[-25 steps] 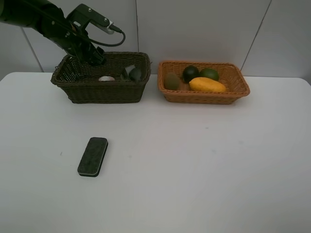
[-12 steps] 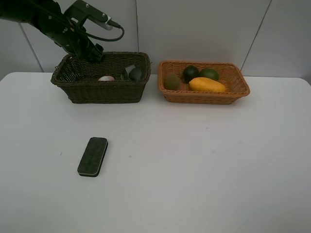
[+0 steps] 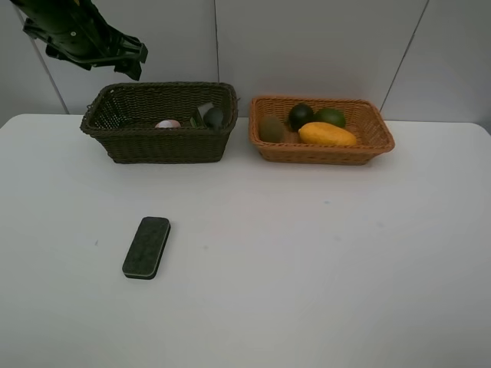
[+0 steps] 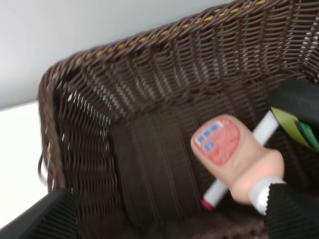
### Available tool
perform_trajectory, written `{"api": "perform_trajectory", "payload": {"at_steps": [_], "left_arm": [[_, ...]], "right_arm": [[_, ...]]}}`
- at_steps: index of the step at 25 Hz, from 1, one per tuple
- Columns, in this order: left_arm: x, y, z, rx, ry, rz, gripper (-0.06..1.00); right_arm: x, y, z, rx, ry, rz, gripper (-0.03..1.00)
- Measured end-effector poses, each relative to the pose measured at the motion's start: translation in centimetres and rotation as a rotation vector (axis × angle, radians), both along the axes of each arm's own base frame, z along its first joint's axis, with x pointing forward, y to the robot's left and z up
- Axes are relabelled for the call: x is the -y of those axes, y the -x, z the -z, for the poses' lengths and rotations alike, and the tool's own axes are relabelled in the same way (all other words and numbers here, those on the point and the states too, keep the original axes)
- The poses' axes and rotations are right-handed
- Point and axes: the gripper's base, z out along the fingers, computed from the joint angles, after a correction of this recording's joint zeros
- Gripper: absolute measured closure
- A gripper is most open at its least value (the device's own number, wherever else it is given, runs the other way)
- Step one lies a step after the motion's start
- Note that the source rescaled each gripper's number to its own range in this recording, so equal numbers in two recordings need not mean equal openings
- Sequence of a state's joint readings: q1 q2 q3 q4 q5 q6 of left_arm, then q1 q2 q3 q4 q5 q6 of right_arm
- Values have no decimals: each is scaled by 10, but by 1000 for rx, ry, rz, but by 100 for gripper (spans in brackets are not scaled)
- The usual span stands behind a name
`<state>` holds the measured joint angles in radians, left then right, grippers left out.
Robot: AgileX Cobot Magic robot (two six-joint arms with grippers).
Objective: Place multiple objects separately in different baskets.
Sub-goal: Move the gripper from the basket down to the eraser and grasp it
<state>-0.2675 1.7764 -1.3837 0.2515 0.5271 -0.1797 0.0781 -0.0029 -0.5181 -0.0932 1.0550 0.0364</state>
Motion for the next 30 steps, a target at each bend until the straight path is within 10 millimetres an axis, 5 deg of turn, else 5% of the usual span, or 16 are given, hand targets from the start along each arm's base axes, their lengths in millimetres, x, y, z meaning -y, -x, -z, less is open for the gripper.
{"api": "perform_trajectory", "payload": {"at_steps": [7, 17, 30], "left_arm": [[-9, 43, 6, -102, 84, -99, -6], [-17, 98, 41, -323, 179, -258, -6], [17, 116, 82, -487, 140, -169, -6]], "right_arm": [[0, 0, 0, 0, 0, 0, -3], [0, 0, 0, 0, 0, 0, -3], [0, 0, 0, 0, 0, 0, -3]]}}
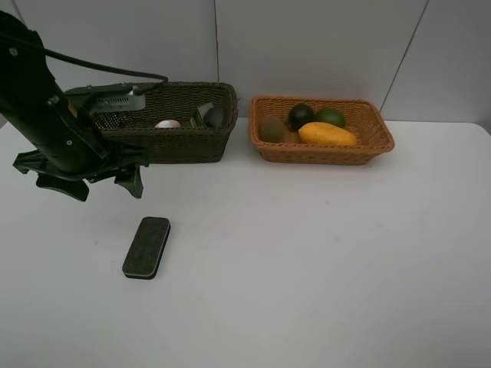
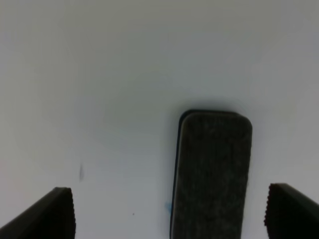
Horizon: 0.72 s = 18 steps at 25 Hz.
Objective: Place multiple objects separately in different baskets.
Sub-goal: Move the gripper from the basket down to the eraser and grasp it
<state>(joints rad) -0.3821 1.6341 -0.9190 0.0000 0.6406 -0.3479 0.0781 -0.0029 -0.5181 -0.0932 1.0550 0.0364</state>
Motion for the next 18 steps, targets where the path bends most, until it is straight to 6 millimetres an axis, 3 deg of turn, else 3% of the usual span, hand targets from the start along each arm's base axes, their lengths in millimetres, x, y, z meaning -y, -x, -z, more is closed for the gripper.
{"api": "perform_trajectory", "payload": {"at_steps": [9, 18], "left_arm": [[32, 3, 37, -86, 17, 110, -6], [36, 4, 57, -157, 14, 91, -6]], "right_arm": [[0, 0, 0, 0, 0, 0, -3], [0, 0, 0, 0, 0, 0, -3]]}}
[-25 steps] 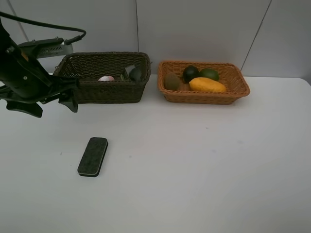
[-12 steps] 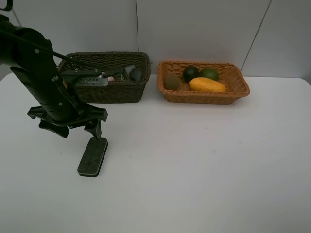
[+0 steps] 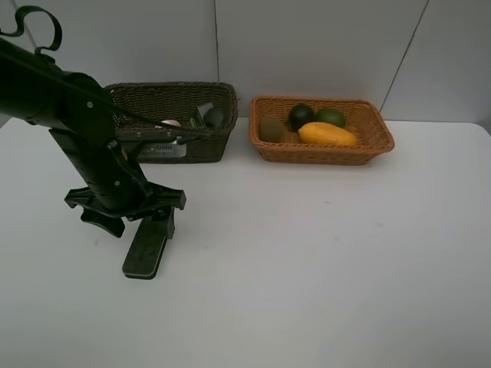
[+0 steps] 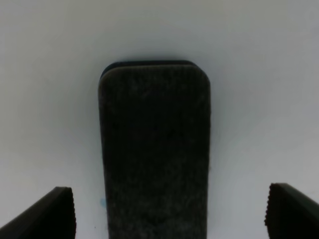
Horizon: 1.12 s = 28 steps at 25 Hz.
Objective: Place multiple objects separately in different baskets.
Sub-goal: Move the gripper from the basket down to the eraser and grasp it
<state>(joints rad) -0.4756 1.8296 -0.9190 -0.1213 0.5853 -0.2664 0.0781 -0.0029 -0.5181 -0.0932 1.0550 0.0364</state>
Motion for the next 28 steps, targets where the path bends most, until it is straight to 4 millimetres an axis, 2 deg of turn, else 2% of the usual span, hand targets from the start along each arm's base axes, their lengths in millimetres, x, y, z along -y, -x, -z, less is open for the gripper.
{"api": "perform_trajectory", "payload": {"at_steps": [13, 24, 26, 28], "left_arm": [[0, 1, 30, -87, -42, -4, -6], [0, 0, 32, -88, -47, 0, -6], [0, 0, 32, -88, -49, 0, -3], [0, 0, 32, -89, -49, -11, 4]], "right_arm": [[0, 0, 0, 0, 0, 0, -3], [0, 0, 0, 0, 0, 0, -3], [0, 0, 0, 0, 0, 0, -3], [0, 0, 0, 0, 0, 0, -3]]}}
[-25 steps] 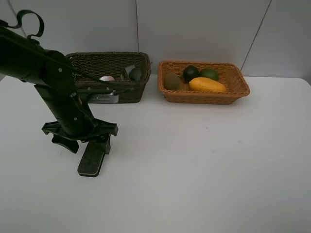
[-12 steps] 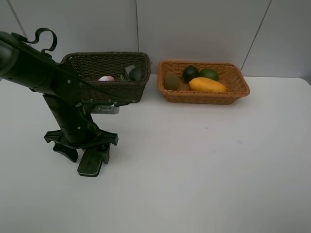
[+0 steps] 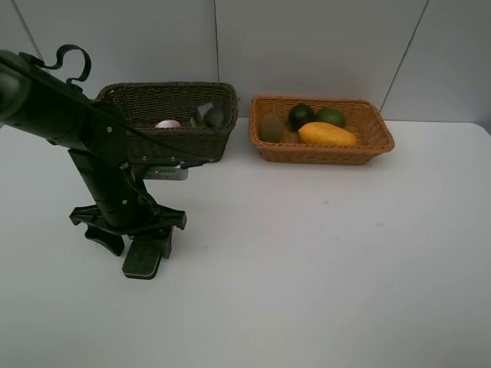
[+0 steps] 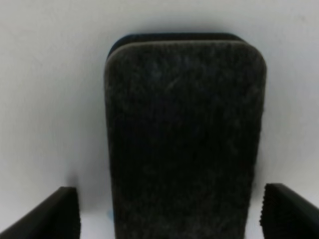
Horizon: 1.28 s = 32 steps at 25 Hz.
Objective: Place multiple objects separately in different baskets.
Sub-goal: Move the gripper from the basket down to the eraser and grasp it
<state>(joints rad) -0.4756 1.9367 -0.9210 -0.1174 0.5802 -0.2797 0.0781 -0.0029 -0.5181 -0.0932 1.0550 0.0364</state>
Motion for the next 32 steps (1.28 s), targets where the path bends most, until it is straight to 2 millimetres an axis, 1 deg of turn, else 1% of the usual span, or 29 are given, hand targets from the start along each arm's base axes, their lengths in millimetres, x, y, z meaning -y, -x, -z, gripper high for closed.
{"api": "perform_trajectory", "payload": {"at_steps": [1, 4, 5, 24, 29, 32], "left_arm": [[0, 0, 0, 0, 0, -6, 9], [0, 0, 0, -2, -2, -31, 36], [0, 0, 0, -2, -2, -36, 37], [-1, 0, 0, -2, -13, -28, 37], [2, -7, -12, -42, -36, -11, 37], [8, -17, -27, -58, -41, -1, 37]], "right_arm": [[0, 0, 0, 0, 0, 0, -3], [0, 0, 0, 0, 0, 0, -3], [0, 0, 0, 0, 0, 0, -3], [0, 0, 0, 0, 0, 0, -3], [0, 0, 0, 0, 0, 0, -3], [0, 0, 0, 0, 0, 0, -3]]}}
